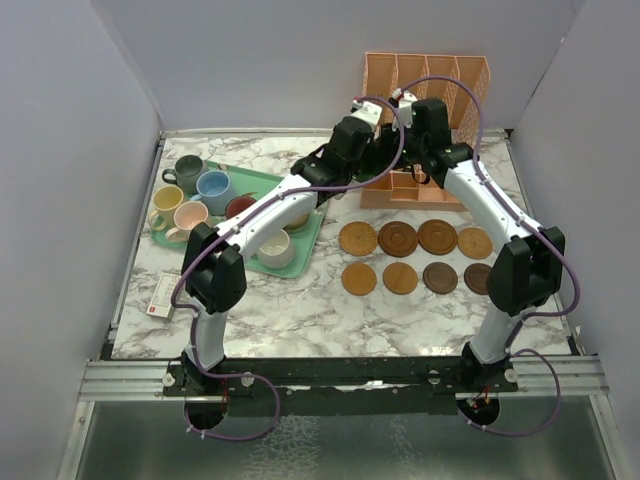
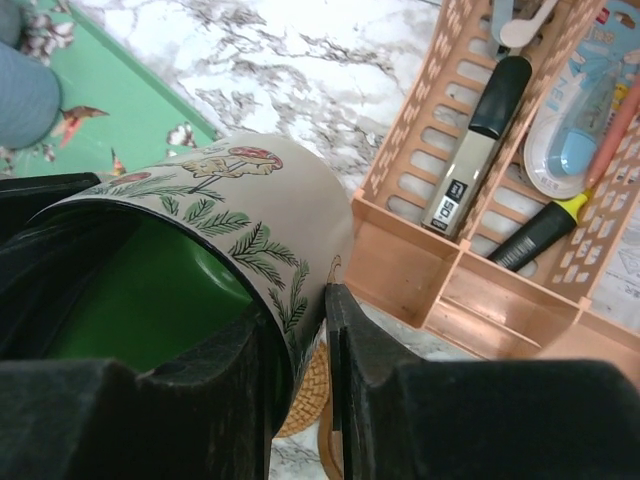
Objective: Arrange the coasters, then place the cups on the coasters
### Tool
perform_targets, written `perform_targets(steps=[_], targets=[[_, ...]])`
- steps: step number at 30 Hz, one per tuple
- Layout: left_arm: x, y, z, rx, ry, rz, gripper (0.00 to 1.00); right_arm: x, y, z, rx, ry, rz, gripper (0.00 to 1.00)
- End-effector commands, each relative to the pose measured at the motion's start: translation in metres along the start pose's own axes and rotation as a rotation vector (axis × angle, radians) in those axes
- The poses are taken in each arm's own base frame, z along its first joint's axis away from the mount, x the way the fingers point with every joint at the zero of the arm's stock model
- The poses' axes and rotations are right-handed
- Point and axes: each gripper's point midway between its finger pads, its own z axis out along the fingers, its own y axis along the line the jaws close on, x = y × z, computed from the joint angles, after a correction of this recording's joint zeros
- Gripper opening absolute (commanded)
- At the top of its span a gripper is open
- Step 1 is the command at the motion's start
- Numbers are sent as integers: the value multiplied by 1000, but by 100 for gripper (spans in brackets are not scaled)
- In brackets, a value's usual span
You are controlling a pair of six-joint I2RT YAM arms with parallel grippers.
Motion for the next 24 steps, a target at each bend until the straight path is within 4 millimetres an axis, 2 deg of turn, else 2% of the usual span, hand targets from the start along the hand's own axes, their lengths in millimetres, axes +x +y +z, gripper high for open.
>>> perform_targets(steps=[1,9,14,18,24], targets=[[-86,-17,-58,206,-227,-92,22,-8,-33,0,96,-34,-8,1],[-77,-41,-70,384,-208,-79,40,-2,-44,-10,126,-29,-27,1],[-65,-44,-77,465,-181,-68,43,6,-62,-23,154,-16,-17,1],[-53,-39,-79,482,-157,-52,43,9,-67,-40,146,-15,-30,1],[-35,-29,-79,499,-129,8,48,7,-78,-81,145,-29,-33,1]])
